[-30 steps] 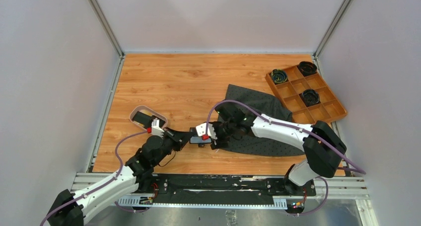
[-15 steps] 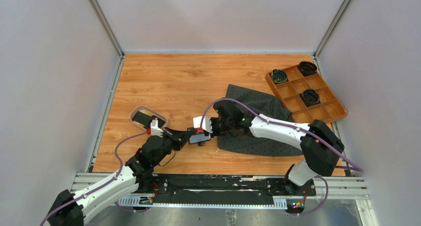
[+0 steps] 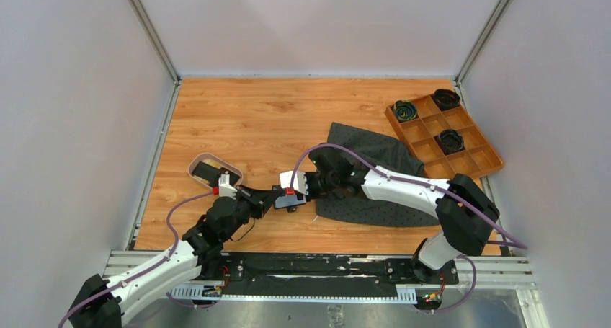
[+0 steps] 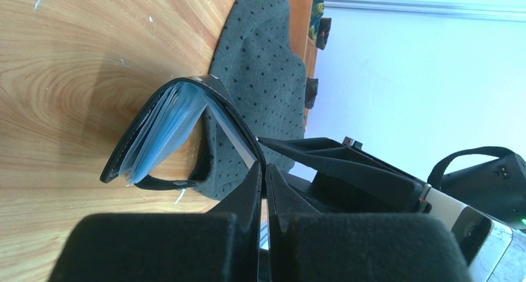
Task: Put the credit cards into the card holder
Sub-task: Open the card holder at the center of the board.
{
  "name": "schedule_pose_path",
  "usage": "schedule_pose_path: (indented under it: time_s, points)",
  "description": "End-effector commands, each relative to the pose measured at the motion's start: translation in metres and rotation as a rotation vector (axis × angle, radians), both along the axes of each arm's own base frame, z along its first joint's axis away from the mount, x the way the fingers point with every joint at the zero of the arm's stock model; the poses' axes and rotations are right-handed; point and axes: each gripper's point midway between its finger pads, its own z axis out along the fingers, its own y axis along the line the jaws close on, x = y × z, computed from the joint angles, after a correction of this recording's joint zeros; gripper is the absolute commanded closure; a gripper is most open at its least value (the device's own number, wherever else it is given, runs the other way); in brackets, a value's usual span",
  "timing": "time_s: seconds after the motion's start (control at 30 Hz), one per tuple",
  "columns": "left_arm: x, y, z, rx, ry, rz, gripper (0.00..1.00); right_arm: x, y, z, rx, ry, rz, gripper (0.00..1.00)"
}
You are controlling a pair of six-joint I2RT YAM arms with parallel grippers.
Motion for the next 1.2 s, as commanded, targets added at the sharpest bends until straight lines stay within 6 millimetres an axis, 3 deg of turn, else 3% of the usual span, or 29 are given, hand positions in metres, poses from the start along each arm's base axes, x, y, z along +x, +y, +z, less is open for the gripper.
schedule_pose_path:
  time_s: [0.0, 0.13, 0.2, 0.37, 0.53, 0.87, 1.17]
  points:
    - [-0.003, 0.012, -0.036, 0.048, 0.044, 0.03, 1.0, -0.009, 0.008, 0.014, 0.018, -0.007, 0.047, 0.74]
    - [-0.003, 0.012, -0.036, 0.052, 0.044, 0.03, 1.0, -0.01, 0.009, 0.013, 0.007, -0.009, 0.054, 0.95]
    - [-0.004, 0.012, -0.037, 0.054, 0.044, 0.03, 1.0, -0.01, 0.009, 0.013, 0.003, -0.012, 0.055, 1.0]
    - [-0.006, 0.011, -0.04, 0.076, 0.035, 0.01, 0.54, -0.003, 0.006, 0.012, -0.018, -0.024, 0.01, 1.0]
    - [-0.01, 0.01, -0.044, 0.137, -0.001, -0.034, 0.41, 0.009, 0.002, 0.013, -0.037, -0.027, -0.073, 1.0]
    - [-0.018, 0.002, -0.039, 0.31, -0.169, -0.175, 0.39, 0.02, -0.005, 0.009, -0.038, 0.072, -0.166, 1.0]
    - [-0.018, 0.01, -0.058, 0.469, -0.201, -0.211, 0.28, 0.029, -0.014, 0.013, -0.008, 0.204, -0.21, 1.0]
